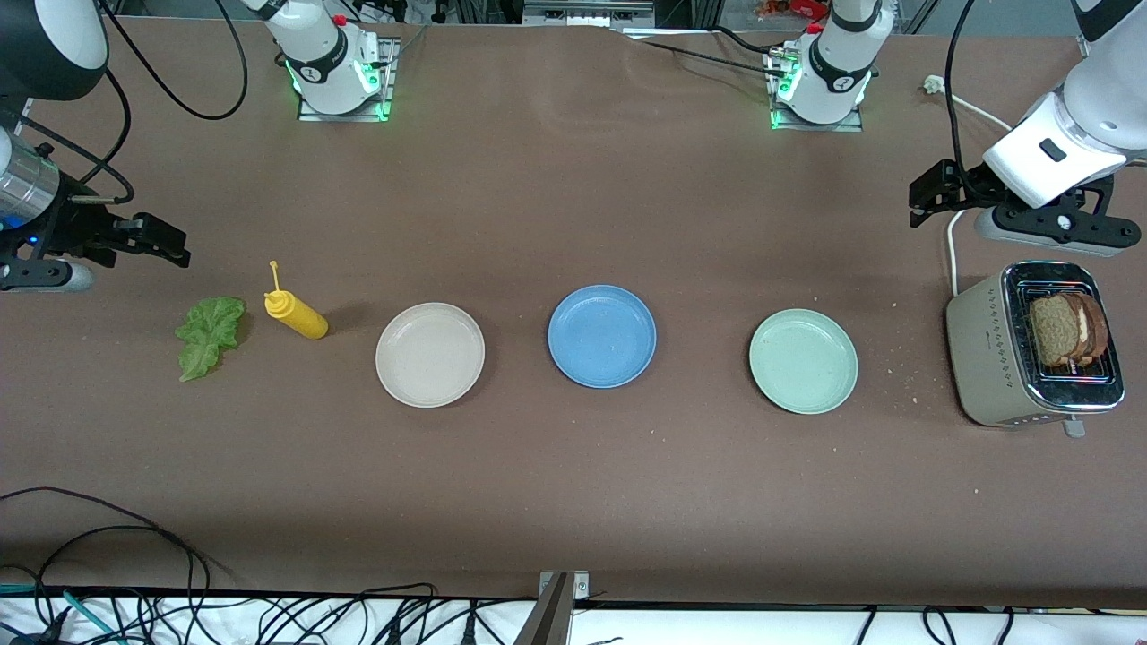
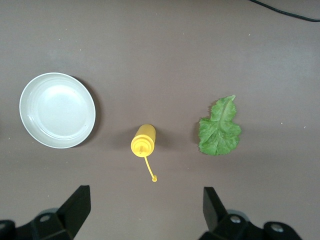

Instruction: Make sandwich in blue plate with both arms

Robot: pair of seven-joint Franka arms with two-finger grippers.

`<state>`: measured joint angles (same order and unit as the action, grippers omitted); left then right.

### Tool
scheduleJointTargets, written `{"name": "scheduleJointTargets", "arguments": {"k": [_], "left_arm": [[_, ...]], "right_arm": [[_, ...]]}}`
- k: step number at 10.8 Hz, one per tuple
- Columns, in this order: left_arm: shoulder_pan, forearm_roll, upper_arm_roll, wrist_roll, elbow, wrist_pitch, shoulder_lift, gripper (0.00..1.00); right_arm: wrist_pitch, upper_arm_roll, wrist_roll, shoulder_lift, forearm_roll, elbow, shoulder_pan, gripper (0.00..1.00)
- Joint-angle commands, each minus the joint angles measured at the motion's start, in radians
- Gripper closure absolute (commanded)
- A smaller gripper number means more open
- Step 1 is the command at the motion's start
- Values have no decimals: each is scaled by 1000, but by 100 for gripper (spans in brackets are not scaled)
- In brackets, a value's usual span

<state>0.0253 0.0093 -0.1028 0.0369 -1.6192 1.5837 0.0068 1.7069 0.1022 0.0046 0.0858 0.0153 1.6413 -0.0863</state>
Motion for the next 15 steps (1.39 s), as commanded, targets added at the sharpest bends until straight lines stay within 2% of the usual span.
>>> {"name": "scheduleJointTargets", "arguments": {"k": [1, 3, 6, 9, 12, 15], "left_arm": [[-27, 21, -2, 20, 70, -51, 53, 0], [-44, 23, 0, 34, 110, -76, 96, 0], [-195, 18, -2, 243, 113, -65, 172, 0], [-338, 20, -2, 369, 139, 34, 295, 0], [-399, 37, 0, 376, 139, 177, 387, 0], [-410, 113, 2, 388, 137, 222, 436, 0]], "right_arm": [[-9, 2, 9, -8, -5, 5, -6, 0], [-9, 4, 9, -6, -5, 5, -6, 0], [-10, 2, 9, -6, -2, 5, -6, 0], [-17, 2, 9, -4, -2, 5, -6, 2], [-15, 2, 6, 6, 0, 5, -9, 1], [-15, -19, -8, 26, 18, 5, -10, 1]]}}
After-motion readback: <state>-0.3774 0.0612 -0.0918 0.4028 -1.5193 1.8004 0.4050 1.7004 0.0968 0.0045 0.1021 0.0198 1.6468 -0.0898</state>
